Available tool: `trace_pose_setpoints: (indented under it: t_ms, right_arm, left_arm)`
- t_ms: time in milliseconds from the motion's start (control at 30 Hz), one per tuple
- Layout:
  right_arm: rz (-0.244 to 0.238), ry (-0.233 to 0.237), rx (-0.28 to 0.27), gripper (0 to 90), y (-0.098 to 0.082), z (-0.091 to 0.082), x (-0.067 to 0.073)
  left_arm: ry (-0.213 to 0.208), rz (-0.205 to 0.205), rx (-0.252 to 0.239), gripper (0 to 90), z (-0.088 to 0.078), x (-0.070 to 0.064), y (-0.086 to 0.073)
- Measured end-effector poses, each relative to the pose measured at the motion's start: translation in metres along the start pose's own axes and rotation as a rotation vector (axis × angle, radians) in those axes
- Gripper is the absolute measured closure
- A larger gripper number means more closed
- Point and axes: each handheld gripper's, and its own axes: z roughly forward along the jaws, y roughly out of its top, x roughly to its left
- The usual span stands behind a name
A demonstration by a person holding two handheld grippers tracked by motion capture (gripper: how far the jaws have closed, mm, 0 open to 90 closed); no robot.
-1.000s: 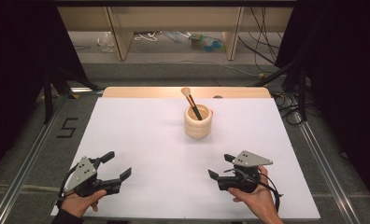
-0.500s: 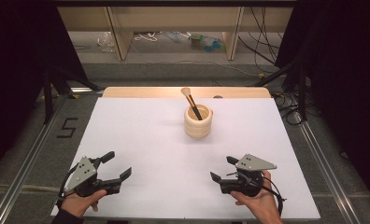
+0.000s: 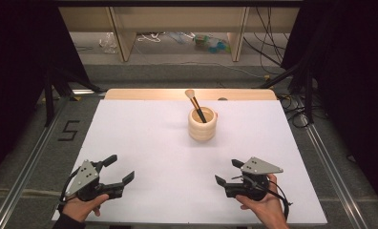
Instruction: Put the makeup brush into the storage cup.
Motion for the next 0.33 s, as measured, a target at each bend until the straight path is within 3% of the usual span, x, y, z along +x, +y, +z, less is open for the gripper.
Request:
trace_pose_setpoints:
  t_ms: [333]
  right_arm:
    - [0.0, 0.002, -0.004, 20.6, 0.0003, 0.0, 0.0001]
  left_arm:
    - [0.0, 0.0, 0.001, 16.8, -0.0001, 0.0, -0.0001]
